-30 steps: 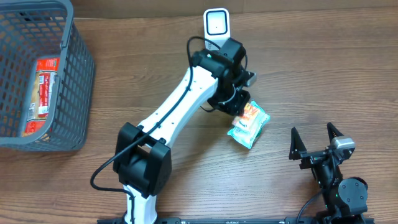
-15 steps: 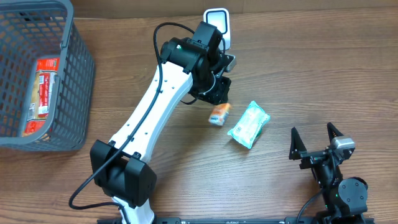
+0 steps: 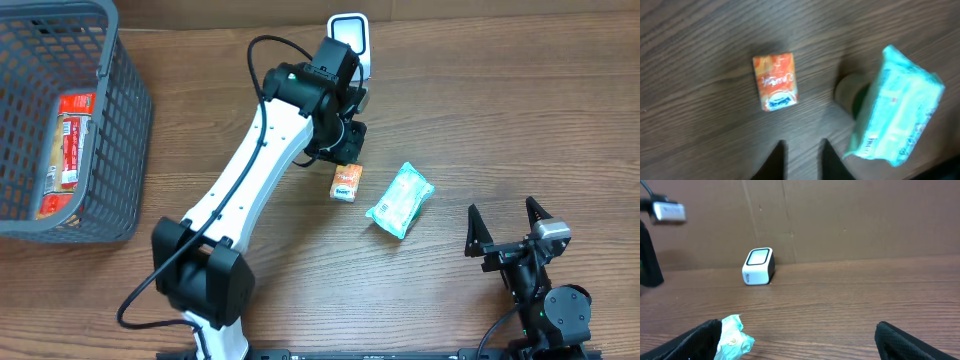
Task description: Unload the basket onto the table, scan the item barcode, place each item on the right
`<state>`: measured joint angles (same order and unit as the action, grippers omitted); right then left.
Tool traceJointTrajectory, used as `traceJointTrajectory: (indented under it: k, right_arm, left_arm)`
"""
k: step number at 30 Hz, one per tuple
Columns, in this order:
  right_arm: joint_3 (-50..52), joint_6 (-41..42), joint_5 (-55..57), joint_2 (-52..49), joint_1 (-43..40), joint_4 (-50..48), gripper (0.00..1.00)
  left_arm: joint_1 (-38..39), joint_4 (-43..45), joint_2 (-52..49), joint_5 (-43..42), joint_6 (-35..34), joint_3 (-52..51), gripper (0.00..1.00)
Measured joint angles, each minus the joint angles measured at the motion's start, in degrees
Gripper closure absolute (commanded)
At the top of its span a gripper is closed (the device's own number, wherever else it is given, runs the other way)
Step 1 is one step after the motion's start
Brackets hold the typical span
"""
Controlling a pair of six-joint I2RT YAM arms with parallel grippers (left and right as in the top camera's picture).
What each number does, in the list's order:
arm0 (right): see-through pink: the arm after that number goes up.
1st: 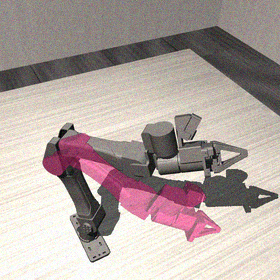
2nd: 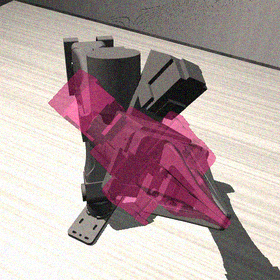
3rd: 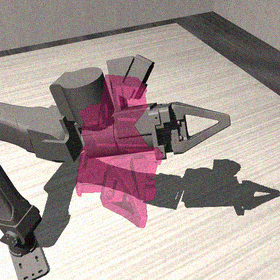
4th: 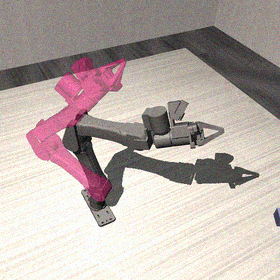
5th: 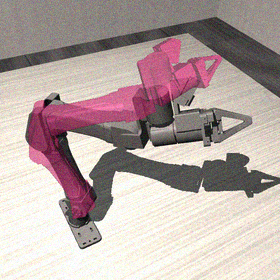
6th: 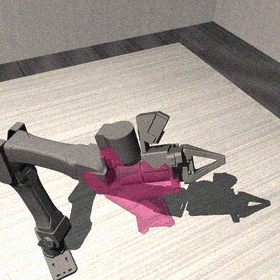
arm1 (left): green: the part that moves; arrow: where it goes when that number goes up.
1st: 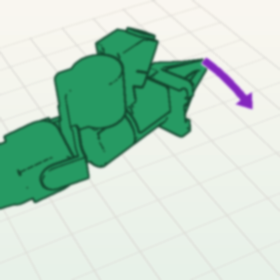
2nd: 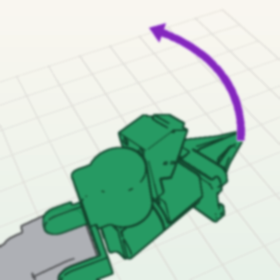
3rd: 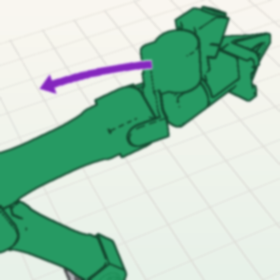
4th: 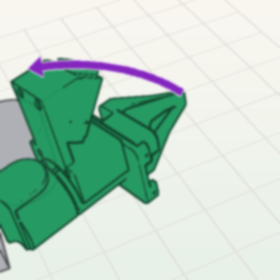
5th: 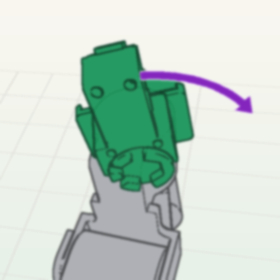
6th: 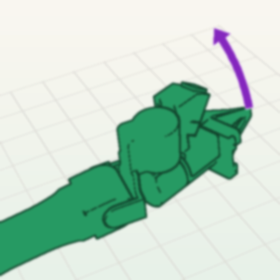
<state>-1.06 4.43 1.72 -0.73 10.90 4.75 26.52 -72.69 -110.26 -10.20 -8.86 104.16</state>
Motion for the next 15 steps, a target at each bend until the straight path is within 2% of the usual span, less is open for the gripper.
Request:
traceJointTrajectory:
  k: [5, 9, 15]
  right_arm:
    - [0.0, 0.0, 0.0, 0.0, 0.0, 0.0, 0.00]
    - [0.0, 0.0, 0.0, 0.0, 0.0, 0.1, 0.00]
    - [0.0, 0.0, 0.0, 0.0, 0.0, 0.1, 0.00]
  left_arm:
    - [0.3, 1.1, -4.4, 0.7, 0.0, -0.4, 0.95]
    - [1.6, 3.2, -7.5, 1.1, -0.3, -0.8, 0.80]
    - [4.7, 4.8, -10.5, 5.4, -2.0, -0.8, 0.80]
